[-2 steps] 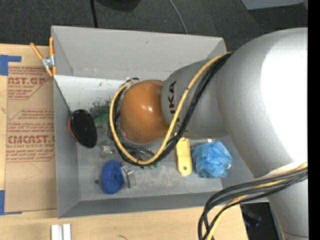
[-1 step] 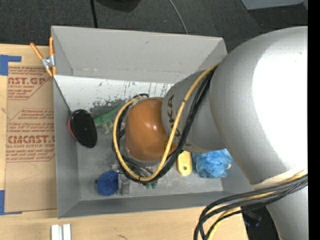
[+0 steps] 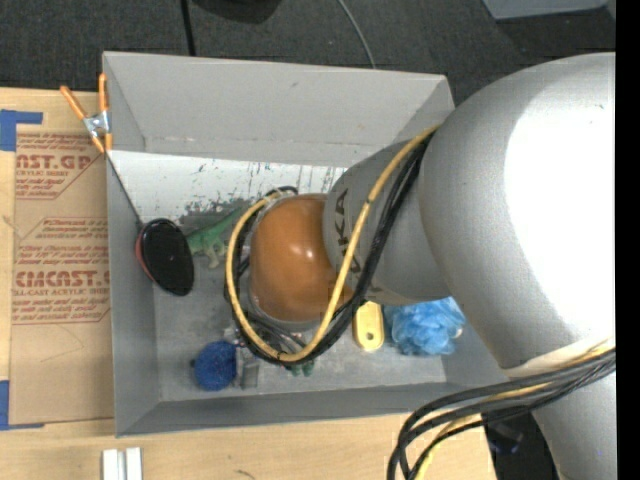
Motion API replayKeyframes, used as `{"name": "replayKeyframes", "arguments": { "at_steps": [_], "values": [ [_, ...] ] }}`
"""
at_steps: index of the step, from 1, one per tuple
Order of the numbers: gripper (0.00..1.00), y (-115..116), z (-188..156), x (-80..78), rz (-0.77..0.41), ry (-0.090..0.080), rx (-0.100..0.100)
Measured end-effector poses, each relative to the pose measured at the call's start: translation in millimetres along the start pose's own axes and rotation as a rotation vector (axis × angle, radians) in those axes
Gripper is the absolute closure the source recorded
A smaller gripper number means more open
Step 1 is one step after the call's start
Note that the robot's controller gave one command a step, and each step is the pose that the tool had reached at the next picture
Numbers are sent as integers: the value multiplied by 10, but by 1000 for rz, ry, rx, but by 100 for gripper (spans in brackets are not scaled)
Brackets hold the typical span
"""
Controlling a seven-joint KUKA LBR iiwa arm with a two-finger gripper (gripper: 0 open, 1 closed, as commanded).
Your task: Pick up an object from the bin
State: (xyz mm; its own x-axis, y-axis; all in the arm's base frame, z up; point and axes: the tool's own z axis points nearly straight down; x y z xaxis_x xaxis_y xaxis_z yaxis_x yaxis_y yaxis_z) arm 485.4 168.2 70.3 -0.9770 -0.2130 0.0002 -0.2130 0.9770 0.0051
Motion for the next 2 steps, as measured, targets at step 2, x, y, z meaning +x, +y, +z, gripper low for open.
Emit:
{"name": "replayKeyframes", "arguments": {
  "at_steps": [2],
  "values": [
    [100,50,-614,-22,17,-10,-2]
  ]
}}
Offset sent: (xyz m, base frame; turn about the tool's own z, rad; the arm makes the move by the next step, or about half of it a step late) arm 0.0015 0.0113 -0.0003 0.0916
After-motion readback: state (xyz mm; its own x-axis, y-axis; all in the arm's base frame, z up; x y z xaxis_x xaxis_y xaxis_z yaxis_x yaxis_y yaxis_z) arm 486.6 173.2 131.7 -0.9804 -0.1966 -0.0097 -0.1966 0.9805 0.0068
